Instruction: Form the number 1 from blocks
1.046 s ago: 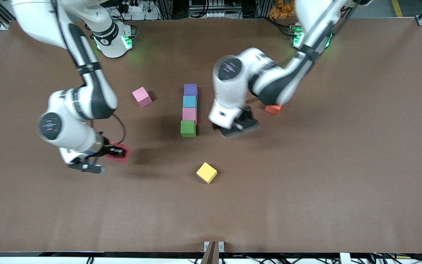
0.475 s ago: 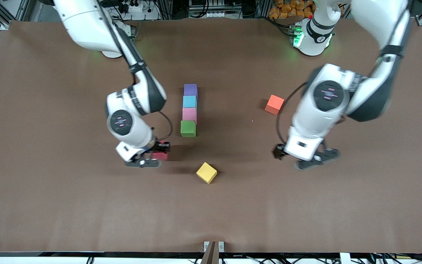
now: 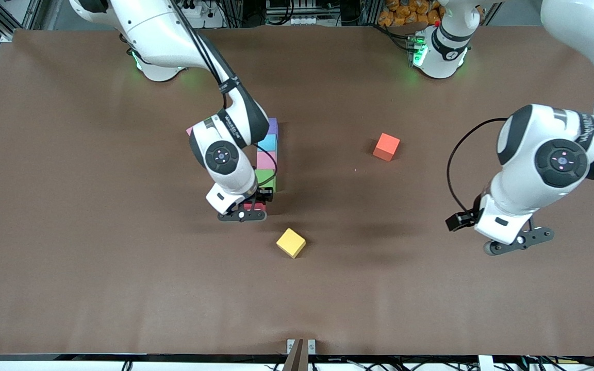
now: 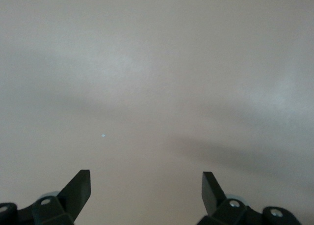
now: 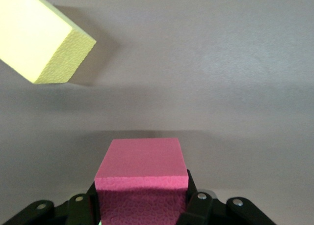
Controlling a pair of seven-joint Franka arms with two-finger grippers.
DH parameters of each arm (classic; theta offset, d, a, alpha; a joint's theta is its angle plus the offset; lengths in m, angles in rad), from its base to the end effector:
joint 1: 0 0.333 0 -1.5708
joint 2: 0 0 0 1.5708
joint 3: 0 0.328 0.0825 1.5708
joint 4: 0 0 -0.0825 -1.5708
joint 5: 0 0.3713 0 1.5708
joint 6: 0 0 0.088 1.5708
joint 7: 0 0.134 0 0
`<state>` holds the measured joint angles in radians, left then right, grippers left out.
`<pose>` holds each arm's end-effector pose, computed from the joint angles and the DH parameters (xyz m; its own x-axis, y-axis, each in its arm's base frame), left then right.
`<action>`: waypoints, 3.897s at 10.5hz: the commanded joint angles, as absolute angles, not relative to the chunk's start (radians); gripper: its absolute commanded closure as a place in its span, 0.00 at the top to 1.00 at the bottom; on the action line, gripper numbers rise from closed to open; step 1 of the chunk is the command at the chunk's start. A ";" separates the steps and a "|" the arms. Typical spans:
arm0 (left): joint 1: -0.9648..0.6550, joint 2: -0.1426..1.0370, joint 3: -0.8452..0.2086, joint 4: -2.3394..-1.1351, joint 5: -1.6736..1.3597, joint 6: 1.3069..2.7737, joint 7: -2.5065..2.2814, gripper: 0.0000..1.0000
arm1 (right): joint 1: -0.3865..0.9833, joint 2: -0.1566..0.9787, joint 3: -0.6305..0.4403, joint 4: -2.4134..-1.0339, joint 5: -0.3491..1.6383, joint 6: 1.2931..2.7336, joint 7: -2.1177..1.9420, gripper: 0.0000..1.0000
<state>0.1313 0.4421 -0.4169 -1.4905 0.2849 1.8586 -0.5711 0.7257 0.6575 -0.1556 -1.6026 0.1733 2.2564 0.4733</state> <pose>0.6583 -0.1215 0.4197 0.9732 0.2291 0.0210 0.2301 -0.9680 -0.1004 0.5717 0.3922 0.2397 0.9997 0.0198 -0.0135 0.0193 -0.9991 -0.0378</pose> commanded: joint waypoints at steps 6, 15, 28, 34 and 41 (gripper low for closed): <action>-0.086 0.025 -0.114 -1.746 0.071 1.686 -0.272 1.00 | 0.779 0.713 -0.172 -1.572 0.176 2.286 0.499 0.64; -0.055 -0.054 -0.112 -1.546 0.012 1.537 -0.035 1.00 | 0.795 0.716 -0.172 -1.603 0.169 2.281 0.497 0.80; -0.049 -0.046 -0.092 -1.493 -0.034 1.503 -0.029 1.00 | 0.459 0.234 -0.166 -1.594 0.048 1.768 0.047 1.00; -0.051 -0.046 -0.092 -1.496 -0.032 1.503 -0.041 1.00 | 0.106 0.037 -0.123 -1.586 0.057 1.592 0.184 1.00; -0.051 -0.046 -0.092 -1.497 -0.032 1.503 -0.043 1.00 | 0.034 0.021 -0.158 -1.514 0.044 1.468 0.104 1.00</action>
